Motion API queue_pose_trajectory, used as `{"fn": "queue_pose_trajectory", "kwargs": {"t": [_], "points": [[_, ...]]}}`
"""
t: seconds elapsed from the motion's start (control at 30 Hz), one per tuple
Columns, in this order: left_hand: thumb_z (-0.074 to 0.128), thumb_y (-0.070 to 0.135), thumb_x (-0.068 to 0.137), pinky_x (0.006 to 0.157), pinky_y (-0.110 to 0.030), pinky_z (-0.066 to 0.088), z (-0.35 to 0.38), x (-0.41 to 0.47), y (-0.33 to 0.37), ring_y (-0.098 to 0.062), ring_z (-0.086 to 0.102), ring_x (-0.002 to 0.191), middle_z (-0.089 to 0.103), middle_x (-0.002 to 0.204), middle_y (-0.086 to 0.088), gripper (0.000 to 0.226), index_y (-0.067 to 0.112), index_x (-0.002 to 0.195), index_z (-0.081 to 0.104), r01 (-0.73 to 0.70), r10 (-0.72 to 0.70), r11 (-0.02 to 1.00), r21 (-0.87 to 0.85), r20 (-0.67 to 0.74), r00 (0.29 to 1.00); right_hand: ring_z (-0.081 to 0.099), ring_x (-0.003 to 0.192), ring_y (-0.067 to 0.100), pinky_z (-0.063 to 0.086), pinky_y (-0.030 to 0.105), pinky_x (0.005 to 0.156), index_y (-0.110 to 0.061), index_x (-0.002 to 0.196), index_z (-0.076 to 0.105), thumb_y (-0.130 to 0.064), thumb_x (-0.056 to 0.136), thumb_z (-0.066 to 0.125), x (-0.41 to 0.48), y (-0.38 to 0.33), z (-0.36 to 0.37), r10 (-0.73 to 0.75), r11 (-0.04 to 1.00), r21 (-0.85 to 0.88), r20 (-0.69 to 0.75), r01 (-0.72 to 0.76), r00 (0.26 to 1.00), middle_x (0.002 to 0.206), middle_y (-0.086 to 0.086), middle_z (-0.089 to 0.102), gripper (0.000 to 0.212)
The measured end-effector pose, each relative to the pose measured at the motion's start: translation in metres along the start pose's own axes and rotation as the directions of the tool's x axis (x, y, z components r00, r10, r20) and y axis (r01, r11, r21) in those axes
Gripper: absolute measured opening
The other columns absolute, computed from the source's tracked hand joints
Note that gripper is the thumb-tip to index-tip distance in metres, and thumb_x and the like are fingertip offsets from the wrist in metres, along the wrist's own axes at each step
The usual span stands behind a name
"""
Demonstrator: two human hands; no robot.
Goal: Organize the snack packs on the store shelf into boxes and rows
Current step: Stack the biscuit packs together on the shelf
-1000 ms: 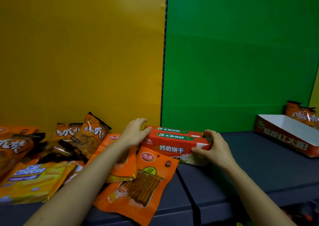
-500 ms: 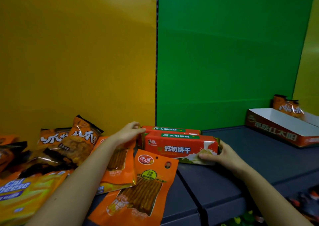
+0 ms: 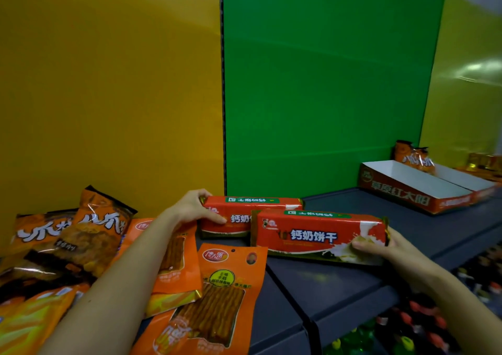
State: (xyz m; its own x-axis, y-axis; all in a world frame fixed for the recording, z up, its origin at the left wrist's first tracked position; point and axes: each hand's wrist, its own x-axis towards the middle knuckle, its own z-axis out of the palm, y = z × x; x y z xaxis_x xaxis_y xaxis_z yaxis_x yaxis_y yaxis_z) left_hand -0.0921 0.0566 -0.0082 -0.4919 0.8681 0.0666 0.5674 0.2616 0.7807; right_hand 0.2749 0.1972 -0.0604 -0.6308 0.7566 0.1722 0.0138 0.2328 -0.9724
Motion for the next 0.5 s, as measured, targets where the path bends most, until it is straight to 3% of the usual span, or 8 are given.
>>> {"fn": "queue_pose_trajectory", "kwargs": {"t": [0.13, 0.2, 0.27, 0.3, 0.4, 0.5], "points": [[0.079, 0.022, 0.068, 0.067, -0.023, 0.049, -0.001, -0.001, 0.013, -0.018, 0.059, 0.092, 0.057, 0.119, -0.010, 0.056, 0.017, 0.114, 0.047, -0.115, 0.114, 0.987, -0.116, -0.013, 0.993, 0.073, 0.086, 0.024, 0.060, 0.026, 0.071, -0.013, 0.108, 0.059, -0.057, 0.020, 0.090, -0.007, -0.003, 0.003, -0.049, 0.996, 0.073, -0.099, 0.056, 0.994, 0.097, 0.009, 0.075, 0.103], [0.075, 0.027, 0.069, 0.066, -0.022, 0.049, 0.005, -0.005, 0.026, -0.014, 0.061, 0.087, 0.055, 0.124, -0.008, 0.065, 0.017, 0.125, 0.043, -0.154, 0.150, 0.965, -0.213, -0.034, 0.988, 0.073, 0.084, 0.023, 0.060, 0.026, 0.072, -0.014, 0.105, 0.060, -0.060, 0.023, 0.088, -0.009, -0.004, 0.003, -0.083, 0.992, 0.079, -0.151, 0.096, 0.985, 0.095, 0.008, 0.076, 0.098], [0.070, 0.030, 0.077, 0.062, -0.017, 0.044, 0.016, -0.007, 0.039, -0.007, 0.056, 0.078, 0.047, 0.120, -0.002, 0.077, 0.019, 0.140, 0.028, -0.180, 0.165, 0.940, -0.290, -0.075, 0.983, 0.073, 0.083, 0.024, 0.060, 0.028, 0.074, -0.015, 0.103, 0.061, -0.056, 0.034, 0.087, -0.014, -0.007, 0.002, -0.099, 0.988, 0.099, -0.185, 0.118, 0.978, 0.096, 0.010, 0.075, 0.084], [0.066, 0.029, 0.082, 0.060, -0.016, 0.042, 0.021, -0.006, 0.044, -0.005, 0.053, 0.075, 0.045, 0.116, -0.003, 0.072, 0.020, 0.140, 0.025, -0.193, 0.172, 0.931, -0.311, -0.093, 0.981, 0.073, 0.081, 0.023, 0.060, 0.028, 0.074, -0.015, 0.102, 0.062, -0.054, 0.039, 0.086, -0.016, -0.009, 0.000, -0.100, 0.986, 0.109, -0.201, 0.124, 0.974, 0.096, 0.011, 0.075, 0.078], [0.063, 0.031, 0.085, 0.060, -0.016, 0.042, 0.032, -0.003, 0.064, -0.007, 0.057, 0.074, 0.058, 0.113, -0.010, 0.051, 0.014, 0.126, 0.038, -0.226, 0.197, 0.905, -0.359, -0.116, 0.974, 0.073, 0.074, 0.015, 0.059, 0.022, 0.067, -0.015, 0.098, 0.063, -0.046, 0.052, 0.081, -0.025, -0.015, -0.018, -0.089, 0.983, 0.135, -0.259, 0.127, 0.962, 0.094, 0.010, 0.075, 0.059], [0.064, 0.032, 0.084, 0.060, -0.017, 0.048, 0.044, 0.005, 0.089, -0.011, 0.061, 0.074, 0.063, 0.102, -0.008, 0.042, 0.012, 0.115, 0.043, -0.262, 0.240, 0.892, -0.369, -0.107, 0.965, 0.073, 0.074, 0.011, 0.057, 0.018, 0.060, -0.010, 0.106, 0.062, -0.051, 0.045, 0.083, -0.042, -0.017, -0.048, -0.104, 0.975, 0.148, -0.361, 0.167, 0.927, 0.088, 0.002, 0.077, 0.077]]}}
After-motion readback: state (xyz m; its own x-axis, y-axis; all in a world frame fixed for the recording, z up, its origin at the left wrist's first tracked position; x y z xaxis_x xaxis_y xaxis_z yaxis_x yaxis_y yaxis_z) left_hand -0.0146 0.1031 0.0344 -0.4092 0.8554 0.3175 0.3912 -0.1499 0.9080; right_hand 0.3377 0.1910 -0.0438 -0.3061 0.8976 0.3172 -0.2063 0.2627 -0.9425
